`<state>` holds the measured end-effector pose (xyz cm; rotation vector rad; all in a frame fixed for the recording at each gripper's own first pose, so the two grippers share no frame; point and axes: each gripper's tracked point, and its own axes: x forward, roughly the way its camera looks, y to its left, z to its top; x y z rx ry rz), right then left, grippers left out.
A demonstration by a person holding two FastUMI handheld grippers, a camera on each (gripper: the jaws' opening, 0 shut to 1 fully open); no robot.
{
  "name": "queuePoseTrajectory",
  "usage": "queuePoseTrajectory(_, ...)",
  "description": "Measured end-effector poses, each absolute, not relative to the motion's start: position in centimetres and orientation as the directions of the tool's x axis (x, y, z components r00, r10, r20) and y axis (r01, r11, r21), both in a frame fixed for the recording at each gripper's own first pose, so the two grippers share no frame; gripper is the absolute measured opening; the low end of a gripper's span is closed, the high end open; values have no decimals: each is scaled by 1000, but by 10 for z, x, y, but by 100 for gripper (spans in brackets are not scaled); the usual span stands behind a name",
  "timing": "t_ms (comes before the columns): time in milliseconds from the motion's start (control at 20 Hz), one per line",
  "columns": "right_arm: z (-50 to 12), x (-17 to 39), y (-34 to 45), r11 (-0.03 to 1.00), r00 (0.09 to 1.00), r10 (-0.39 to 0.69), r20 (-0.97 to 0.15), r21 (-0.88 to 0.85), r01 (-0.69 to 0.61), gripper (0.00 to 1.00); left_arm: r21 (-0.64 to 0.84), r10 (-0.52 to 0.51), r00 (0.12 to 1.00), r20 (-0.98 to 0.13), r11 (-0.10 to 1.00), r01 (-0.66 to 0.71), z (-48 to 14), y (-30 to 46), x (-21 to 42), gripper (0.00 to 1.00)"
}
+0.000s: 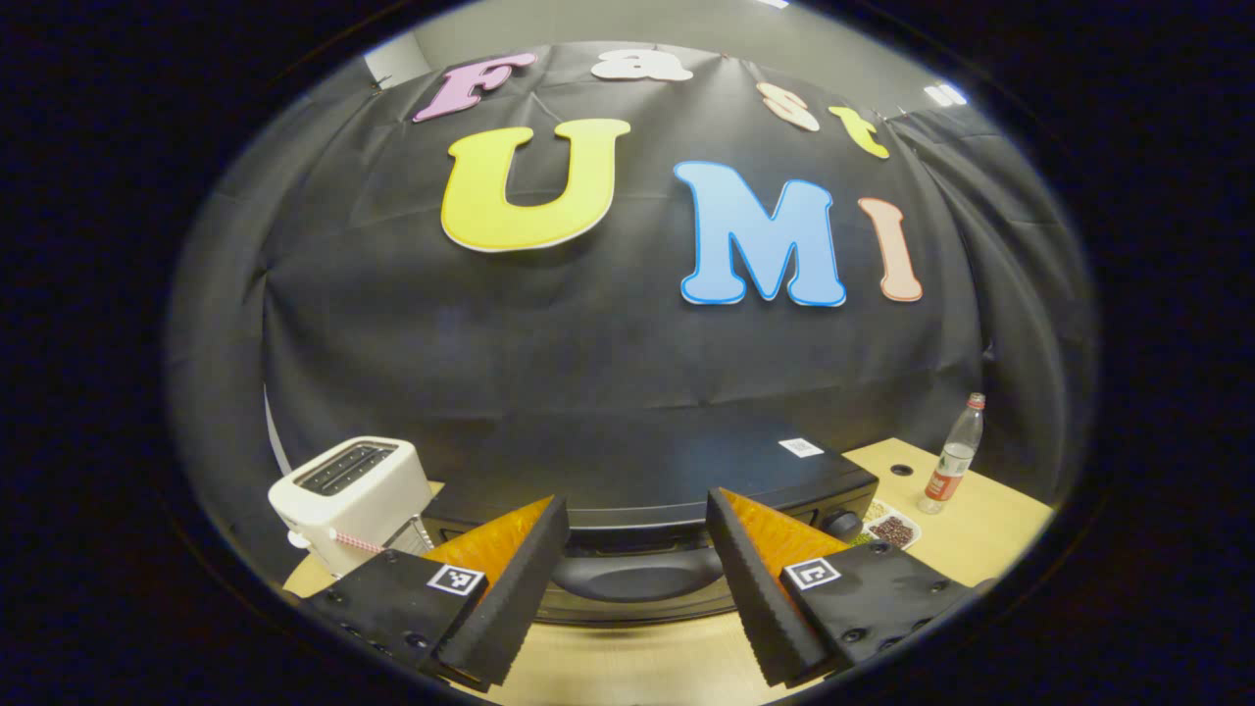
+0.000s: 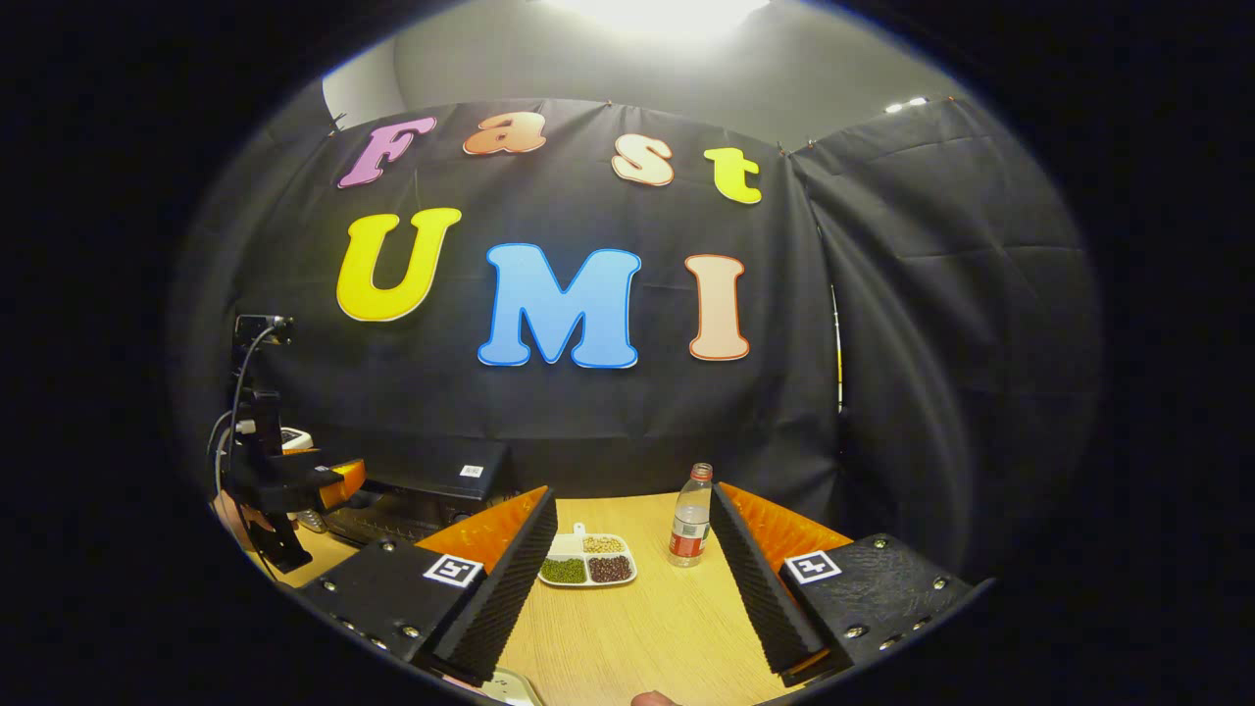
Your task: Open the electric oven with the left hand, put the food in, and close the electric oven.
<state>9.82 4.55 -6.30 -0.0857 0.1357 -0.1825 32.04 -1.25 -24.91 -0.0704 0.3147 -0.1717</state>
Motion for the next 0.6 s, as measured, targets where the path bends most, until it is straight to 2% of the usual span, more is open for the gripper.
queuePoseTrajectory(150,-63,97,40,976,970,-205,-131,-97,194,96,-97,-169,928,-333,985,145,-267,-15,322,95)
queuePoseTrajectory(250,-64,98,39,975,968,-209,-136,-106,196,96,-77,-159,933,-322,987,142,-269,-15,322,100)
queuePoseTrajectory(350,-65,97,42,976,970,-200,-138,-114,185,96,-54,-146,936,-319,989,136,-269,-16,317,92)
queuePoseTrajectory(500,-65,97,47,981,975,-175,-138,-113,160,96,-64,-139,937,-321,990,125,-270,-16,302,96)
queuePoseTrajectory(600,-66,96,50,985,978,-153,-143,-106,139,96,-55,-133,937,-324,991,122,-270,-14,287,92)
